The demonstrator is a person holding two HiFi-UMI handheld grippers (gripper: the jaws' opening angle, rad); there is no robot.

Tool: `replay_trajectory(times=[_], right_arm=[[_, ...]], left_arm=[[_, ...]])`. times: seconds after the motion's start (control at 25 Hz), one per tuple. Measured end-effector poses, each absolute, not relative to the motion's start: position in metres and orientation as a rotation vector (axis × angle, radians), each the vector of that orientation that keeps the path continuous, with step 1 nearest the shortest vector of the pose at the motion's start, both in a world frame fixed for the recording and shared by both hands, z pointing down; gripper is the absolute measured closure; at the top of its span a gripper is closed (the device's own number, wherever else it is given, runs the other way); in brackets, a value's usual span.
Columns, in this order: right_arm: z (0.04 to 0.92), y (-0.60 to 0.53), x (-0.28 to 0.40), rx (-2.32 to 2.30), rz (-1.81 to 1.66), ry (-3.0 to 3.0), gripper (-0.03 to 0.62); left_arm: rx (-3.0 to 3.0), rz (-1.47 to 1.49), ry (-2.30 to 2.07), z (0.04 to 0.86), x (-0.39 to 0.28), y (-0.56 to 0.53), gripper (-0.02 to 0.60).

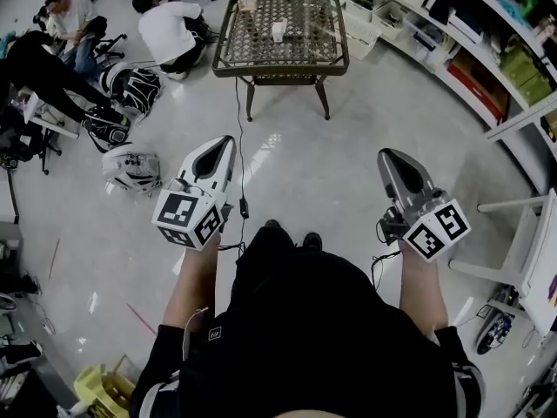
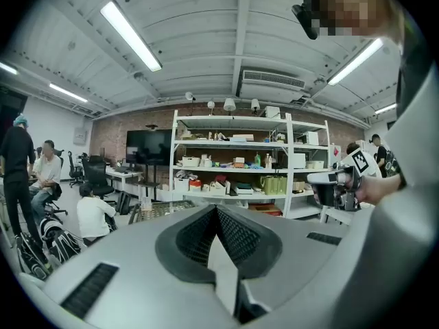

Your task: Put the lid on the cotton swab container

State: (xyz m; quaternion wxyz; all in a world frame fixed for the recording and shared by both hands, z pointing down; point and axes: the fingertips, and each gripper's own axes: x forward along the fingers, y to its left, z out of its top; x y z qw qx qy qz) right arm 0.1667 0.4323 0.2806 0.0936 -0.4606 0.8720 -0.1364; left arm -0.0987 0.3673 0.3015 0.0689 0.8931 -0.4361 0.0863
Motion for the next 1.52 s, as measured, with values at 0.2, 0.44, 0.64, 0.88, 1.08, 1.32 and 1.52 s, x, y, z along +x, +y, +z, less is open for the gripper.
replay_trajectory(times=[0.2,0.44,0.64,0.88,1.08,1.32,1.52], right_arm=[[0.292,0.420,0.178,-1.350,-0.472,2.585,0.586],[0.297,0.378,0.171,-1.343,-0.499,2.597,0.586],[0.306,0.325,0.167,-1.362,-0.548,2.603,0.586],[0.307,0.252,0.143,-1.353,-0.600,2.603,0.586],[0.308,0.202,0.118,-1.345,-0.626,2.621,0.586],[0.295,0.153,0.097,-1.344,-0.611,2.613,0.586],[0.286,0.127,0.080,-1.329,-0.580,2.615,0.586]], left_arm=[[2.663,0.268,-1.303,0.311,-0.084,0.358,0.575],[2.689,0.153,-1.224,0.312,-0.080,0.323,0.575],[2.748,0.020,-1.257,0.296,-0.087,0.271,0.575],[2.791,0.030,-1.096,0.293,-0.090,0.215,0.577],[2.780,0.008,-1.036,0.292,-0.100,0.170,0.578],[2.874,-0.016,-1.094,0.273,-0.106,0.132,0.577],[2.907,0.095,-1.094,0.283,-0.108,0.111,0.577]])
